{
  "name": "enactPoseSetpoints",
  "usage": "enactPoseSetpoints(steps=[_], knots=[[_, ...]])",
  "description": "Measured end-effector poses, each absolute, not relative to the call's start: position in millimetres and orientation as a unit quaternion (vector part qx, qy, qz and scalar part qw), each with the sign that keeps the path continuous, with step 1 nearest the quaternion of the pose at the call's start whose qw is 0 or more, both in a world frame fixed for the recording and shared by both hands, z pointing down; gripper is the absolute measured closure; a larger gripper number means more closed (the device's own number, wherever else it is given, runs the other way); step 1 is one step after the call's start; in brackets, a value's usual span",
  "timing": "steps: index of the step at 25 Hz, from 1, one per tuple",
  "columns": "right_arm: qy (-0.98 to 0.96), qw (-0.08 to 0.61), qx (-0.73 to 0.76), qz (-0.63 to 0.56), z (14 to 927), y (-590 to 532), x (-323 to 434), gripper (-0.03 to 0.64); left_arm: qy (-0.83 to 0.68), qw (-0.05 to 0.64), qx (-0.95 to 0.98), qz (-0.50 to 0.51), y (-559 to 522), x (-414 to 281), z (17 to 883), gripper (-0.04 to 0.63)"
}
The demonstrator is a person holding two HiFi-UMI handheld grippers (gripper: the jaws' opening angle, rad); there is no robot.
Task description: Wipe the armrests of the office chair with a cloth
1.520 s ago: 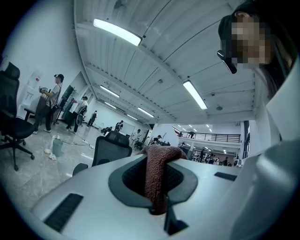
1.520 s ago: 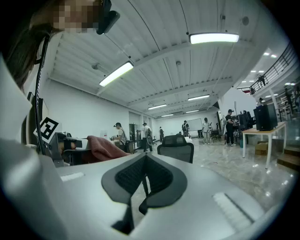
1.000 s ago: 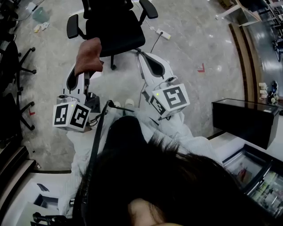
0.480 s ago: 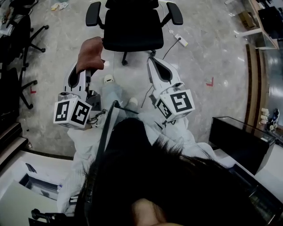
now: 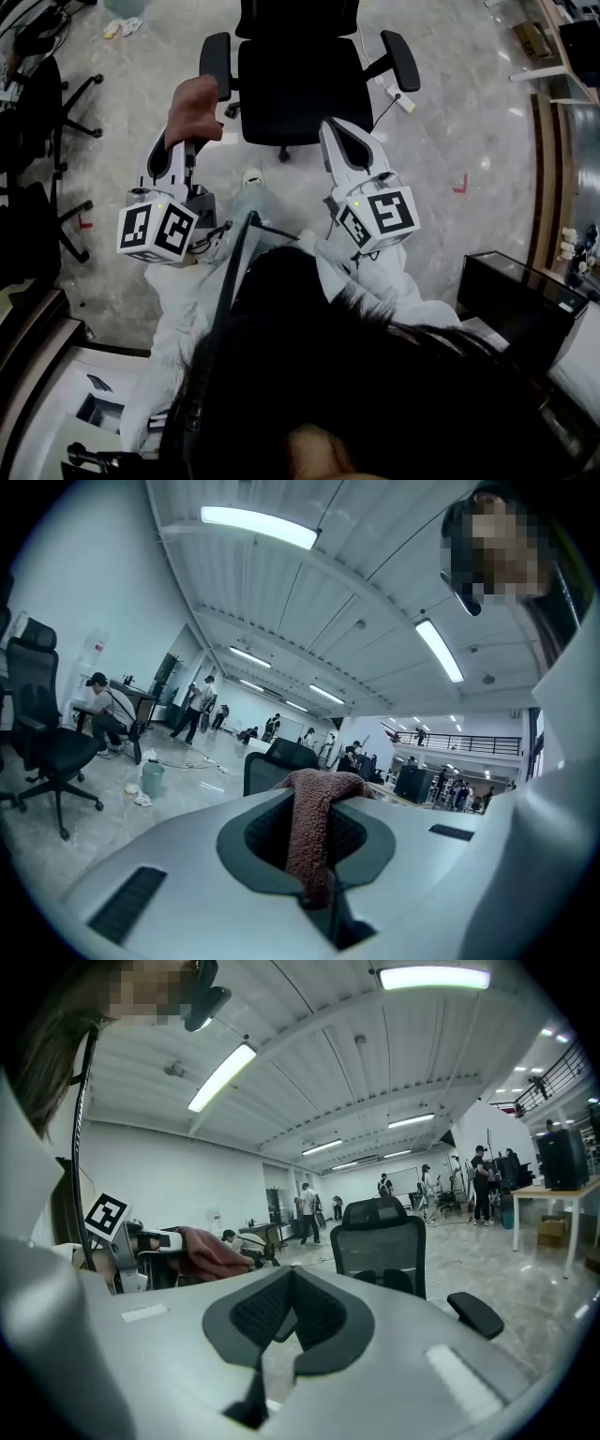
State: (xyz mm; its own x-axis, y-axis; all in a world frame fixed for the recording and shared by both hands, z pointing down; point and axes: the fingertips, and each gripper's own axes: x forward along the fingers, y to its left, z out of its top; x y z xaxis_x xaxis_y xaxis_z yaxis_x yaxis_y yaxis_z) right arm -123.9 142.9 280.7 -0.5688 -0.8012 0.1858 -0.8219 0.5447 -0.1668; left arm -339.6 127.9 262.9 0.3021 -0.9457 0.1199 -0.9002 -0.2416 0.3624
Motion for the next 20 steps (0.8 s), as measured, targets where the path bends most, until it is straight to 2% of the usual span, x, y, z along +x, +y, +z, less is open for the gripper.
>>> enactPoseSetpoints(steps=[9,20], knots=[[-0.858,0.046,0.49,0.145,298,14,-186,0.618,-0.553,0.19,0.811,0.006,-25,-385,297,0.571],[-0.861,0.089,0.468,0.181,320,-20,-179,0.618,-0.541,0.215,0.81,0.067,-82,-356,345,0.571]])
